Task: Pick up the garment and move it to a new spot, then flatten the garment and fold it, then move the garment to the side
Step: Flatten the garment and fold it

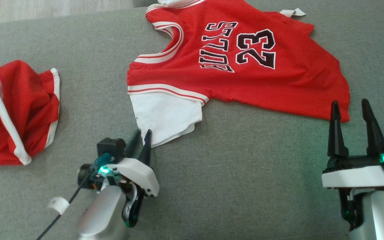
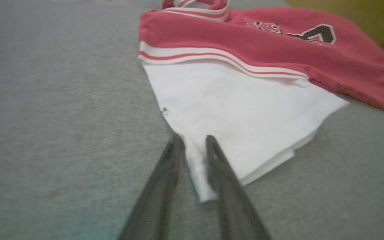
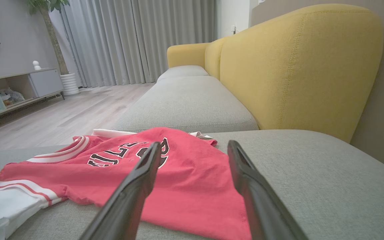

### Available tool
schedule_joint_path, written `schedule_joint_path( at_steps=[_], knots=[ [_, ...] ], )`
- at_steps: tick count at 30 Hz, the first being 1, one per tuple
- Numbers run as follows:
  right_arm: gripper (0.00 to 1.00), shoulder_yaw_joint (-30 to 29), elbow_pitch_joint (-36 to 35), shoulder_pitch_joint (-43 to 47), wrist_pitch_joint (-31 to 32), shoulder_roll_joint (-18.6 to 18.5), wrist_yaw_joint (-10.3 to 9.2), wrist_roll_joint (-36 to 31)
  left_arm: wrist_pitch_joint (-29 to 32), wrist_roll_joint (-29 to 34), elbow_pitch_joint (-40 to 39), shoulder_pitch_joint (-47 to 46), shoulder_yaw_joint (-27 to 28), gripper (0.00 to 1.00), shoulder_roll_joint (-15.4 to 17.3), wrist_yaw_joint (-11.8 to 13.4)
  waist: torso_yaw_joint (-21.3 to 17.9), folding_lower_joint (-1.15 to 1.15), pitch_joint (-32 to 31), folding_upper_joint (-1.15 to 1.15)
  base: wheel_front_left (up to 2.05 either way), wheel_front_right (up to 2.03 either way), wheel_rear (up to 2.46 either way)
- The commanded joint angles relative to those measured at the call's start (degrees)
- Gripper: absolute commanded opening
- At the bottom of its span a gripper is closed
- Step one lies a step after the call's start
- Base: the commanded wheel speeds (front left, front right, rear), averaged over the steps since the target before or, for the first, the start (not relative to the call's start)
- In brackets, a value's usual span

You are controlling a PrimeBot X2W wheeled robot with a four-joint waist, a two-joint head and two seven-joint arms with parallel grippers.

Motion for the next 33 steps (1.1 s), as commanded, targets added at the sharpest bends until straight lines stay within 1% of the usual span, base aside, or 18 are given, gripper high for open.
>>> schedule_joint_path(
  at_steps=[1, 3, 6, 12, 15, 18, 24, 29, 33],
  knots=[
    [1.00, 1.2, -1.5, -1.7, -0.6, -0.3, -0.04, 0.1, 0.0, -0.8, -0.7, -1.1, 0.4, 0.00, 0.2, -1.1, 0.0, 0.00, -0.2, 0.00, 0.00, 0.00, 0.00],
    [1.00, 0.7, -1.0, -1.8, -0.6, -0.3, -0.04, -0.1, -0.3, -1.9, -1.0, -1.1, -0.2, 0.00, 0.1, -2.7, 0.0, 0.00, -0.4, 0.00, 0.00, 0.00, 0.00],
    [1.00, -0.4, -0.2, -2.0, -0.6, -0.3, -0.04, -0.7, -1.7, -2.0, -1.6, -1.5, -0.6, 0.00, 0.1, -3.2, 0.3, 0.00, -0.8, 0.00, 0.00, 0.00, 0.00],
    [1.00, -4.0, 3.7, -2.7, -0.2, -0.3, -0.04, -1.5, -8.5, -1.4, -4.8, -2.5, 1.8, 0.00, 0.9, -0.8, 1.1, 0.00, -1.9, 0.00, 0.00, 0.00, 0.00],
    [1.00, -5.7, 6.8, -3.7, 1.6, -0.3, -0.04, -2.8, -10.5, -0.9, -7.8, -2.7, 3.0, 0.00, 1.3, 0.2, 1.7, 0.00, -2.2, 0.00, 0.00, 0.00, 0.00],
    [1.00, -8.5, 10.5, -5.2, 3.9, -0.3, -0.04, -2.8, -11.4, 0.1, -11.4, -2.6, 3.7, 0.00, 1.6, 0.7, 2.5, 0.00, -2.2, 0.00, 0.00, 0.00, 0.00],
    [1.00, -12.8, 19.2, -9.3, 6.6, -0.3, -0.04, -1.2, -11.8, 1.5, -16.4, -1.3, 4.1, 0.00, 1.5, 0.9, 3.8, 0.00, -1.3, 0.00, 0.00, 0.00, 0.00],
    [1.00, -14.5, 26.4, -13.1, 7.2, -0.3, -0.04, -2.1, -11.9, 2.4, -18.3, -0.6, 3.9, 0.00, 1.2, 0.4, 4.6, 0.00, -0.3, 0.00, 0.00, 0.00, 0.00],
    [1.00, -14.8, 31.5, -15.1, 6.9, -0.3, -0.04, -2.9, -11.9, 2.7, -18.7, -0.4, 3.9, 0.00, 1.0, 0.1, 5.1, 0.00, 0.0, 0.00, 0.00, 0.00, 0.00]
  ],
)
